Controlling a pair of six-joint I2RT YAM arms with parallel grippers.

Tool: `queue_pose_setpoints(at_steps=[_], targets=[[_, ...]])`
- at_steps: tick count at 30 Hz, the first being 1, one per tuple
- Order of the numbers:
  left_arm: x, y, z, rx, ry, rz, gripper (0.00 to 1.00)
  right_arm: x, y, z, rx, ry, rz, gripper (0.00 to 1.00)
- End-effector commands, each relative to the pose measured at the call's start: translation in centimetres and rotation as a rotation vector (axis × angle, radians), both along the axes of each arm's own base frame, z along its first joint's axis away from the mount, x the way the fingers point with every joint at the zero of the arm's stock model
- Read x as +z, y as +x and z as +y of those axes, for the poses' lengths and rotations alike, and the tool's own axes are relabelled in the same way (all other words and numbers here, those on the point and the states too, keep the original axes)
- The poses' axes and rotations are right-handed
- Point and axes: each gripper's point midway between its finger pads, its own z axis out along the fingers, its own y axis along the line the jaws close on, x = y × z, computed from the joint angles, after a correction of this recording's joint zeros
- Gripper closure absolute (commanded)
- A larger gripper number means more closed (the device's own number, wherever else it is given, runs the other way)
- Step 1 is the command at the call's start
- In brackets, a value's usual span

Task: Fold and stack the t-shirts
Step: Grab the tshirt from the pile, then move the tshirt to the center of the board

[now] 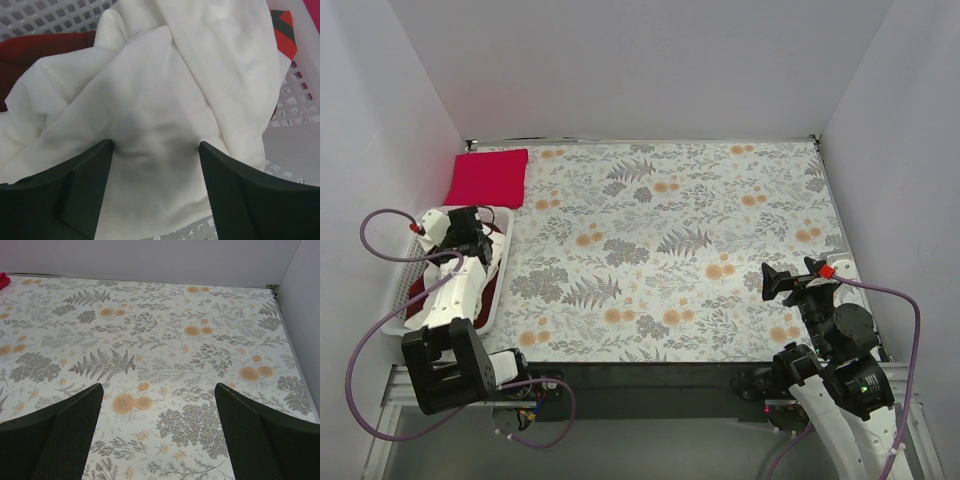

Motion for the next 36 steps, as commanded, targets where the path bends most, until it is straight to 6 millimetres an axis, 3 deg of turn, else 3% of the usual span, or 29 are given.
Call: queue_pose_setpoints(at_steps=[1, 4, 5, 7, 10, 14, 17, 18, 21, 25, 31, 35, 36], targets=[[-0.7, 0.1, 0.2, 0.018, -0.002, -0.032, 0.38, 1.4, 0.0, 0.2, 0.014, 0.004, -0.058, 0.01], [-2.0, -0.2, -0.1, 0.017, -0.022, 0.01, 0.59, 1.3, 0.1, 0.3, 0.017, 0.002, -0.052, 0.02], [-1.9, -0.3, -0.1, 0.017, -0.025, 0.013, 0.75, 1.3, 0.1, 0.4, 0.022, 0.001, -0.051, 0.02], [-0.7, -0.5, -0.1, 0.012, -0.014, -0.004, 0.83, 1.2, 0.1, 0.5, 0.025, -0.003, -0.044, 0.02], [3.6, 0.1, 0.1, -0.037, 0.045, -0.064, 0.97, 1.0, 0.2, 0.6, 0.031, -0.008, -0.036, 0.02], [12.5, 1.5, 0.1, -0.069, 0.136, -0.236, 1.0, 0.8, 0.4, 0.8, 0.036, -0.015, -0.024, 0.02], [16.8, 1.5, -0.2, -0.088, 0.174, -0.311, 1.0, 0.7, 0.4, 0.9, 0.04, -0.018, -0.018, 0.02], [19.0, 1.6, -0.3, -0.092, 0.187, -0.352, 1.0, 0.7, 0.5, 0.9, 0.04, -0.019, -0.019, 0.02], [22.8, 1.6, -1.1, -0.13, 0.198, -0.431, 1.0, 0.6, 0.5, 0.9, 0.042, -0.021, -0.011, 0.02], [26.6, 2.1, -3.3, -0.238, 0.18, -0.525, 1.0, 0.5, 0.6, 1.0, 0.042, -0.023, -0.006, 0.02], [30.7, 3.6, -8.0, -0.455, 0.064, -0.634, 1.0, 0.6, 0.6, 1.0, 0.045, -0.023, -0.009, 0.02], [33.4, 4.4, -12.9, -0.643, -0.084, -0.764, 1.0, 0.6, 0.5, 0.9, 0.042, -0.021, -0.013, 0.02], [34.1, 4.4, -15.0, -0.741, -0.134, -0.791, 1.0, 0.6, 0.5, 1.0, 0.044, -0.021, -0.013, 0.02]])
